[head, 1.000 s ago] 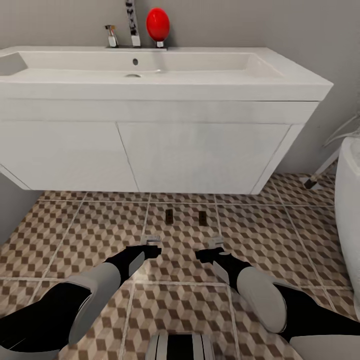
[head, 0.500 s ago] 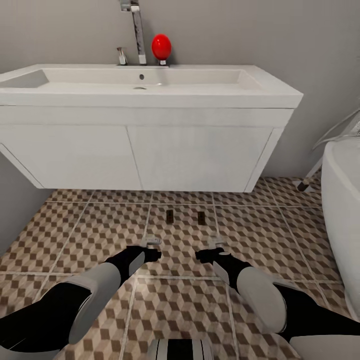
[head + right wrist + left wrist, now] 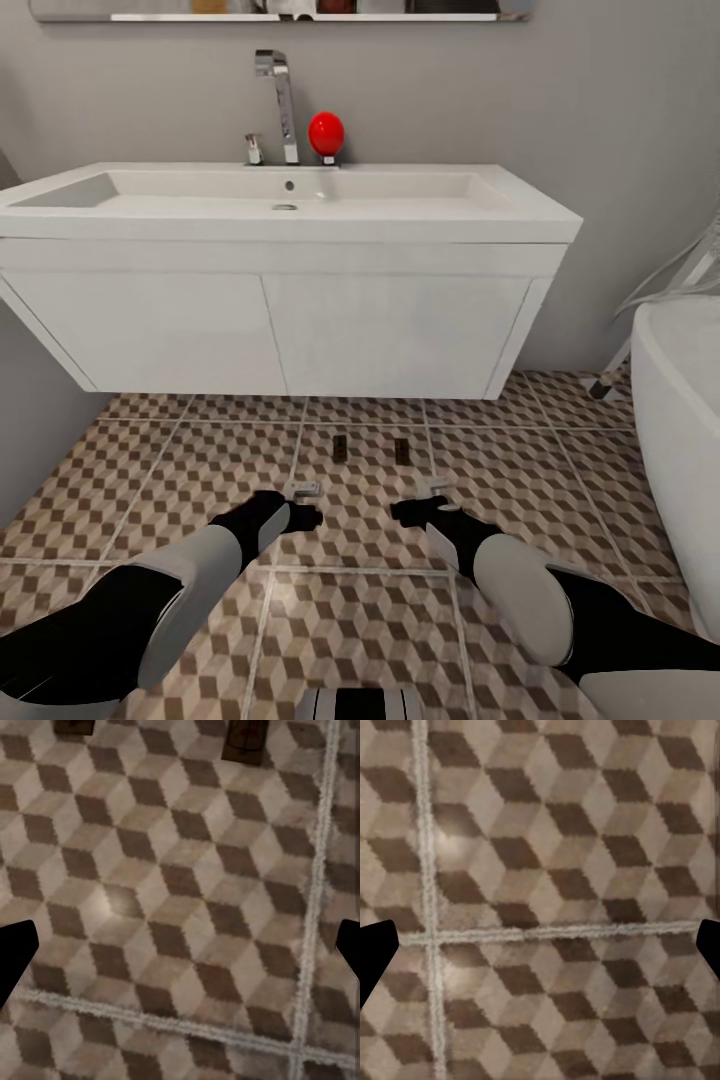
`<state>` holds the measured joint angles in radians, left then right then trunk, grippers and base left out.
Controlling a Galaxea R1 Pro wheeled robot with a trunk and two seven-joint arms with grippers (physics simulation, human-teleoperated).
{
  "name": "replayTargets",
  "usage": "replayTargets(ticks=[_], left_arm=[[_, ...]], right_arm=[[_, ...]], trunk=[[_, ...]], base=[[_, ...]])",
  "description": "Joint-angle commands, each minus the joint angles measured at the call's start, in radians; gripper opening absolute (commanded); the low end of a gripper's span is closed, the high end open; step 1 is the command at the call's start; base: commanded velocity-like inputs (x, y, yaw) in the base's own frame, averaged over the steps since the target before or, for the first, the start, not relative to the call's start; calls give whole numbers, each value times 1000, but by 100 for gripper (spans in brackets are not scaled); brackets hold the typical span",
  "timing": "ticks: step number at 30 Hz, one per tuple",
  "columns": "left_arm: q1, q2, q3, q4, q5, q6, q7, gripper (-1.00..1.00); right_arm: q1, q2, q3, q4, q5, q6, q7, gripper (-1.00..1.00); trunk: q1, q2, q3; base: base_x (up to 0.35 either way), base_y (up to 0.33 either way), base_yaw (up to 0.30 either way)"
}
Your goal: Take the four mousetraps from the cabinet in the bathroom and place them on the bathroom floor. Make sure all four end up on the same floor surface, and ensure that at least two of them are either under or directly next to the same bathroom sink.
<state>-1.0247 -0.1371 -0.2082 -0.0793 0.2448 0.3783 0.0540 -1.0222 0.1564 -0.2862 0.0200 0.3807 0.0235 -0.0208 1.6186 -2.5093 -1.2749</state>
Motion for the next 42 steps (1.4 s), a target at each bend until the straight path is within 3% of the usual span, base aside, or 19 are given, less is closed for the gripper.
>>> replayTargets(ticks=[1, 31, 42], left_arm=[[0, 0, -7, -2, 11, 6, 6, 100], [0, -1, -7, -2, 10, 10, 6, 100], [0, -1, -8, -2, 10, 14, 6, 100]], right_arm=[[-1, 0, -8, 1, 10, 2, -2, 100], [-1, 0, -8, 2, 10, 3, -3, 100], [-1, 0, -7, 4, 12, 3, -4, 100]], trunk=[[-1, 0, 3], [-14, 7, 119], [-22, 16, 161]], base=[[0, 0, 0], [0, 0, 0], [-96, -107, 0]])
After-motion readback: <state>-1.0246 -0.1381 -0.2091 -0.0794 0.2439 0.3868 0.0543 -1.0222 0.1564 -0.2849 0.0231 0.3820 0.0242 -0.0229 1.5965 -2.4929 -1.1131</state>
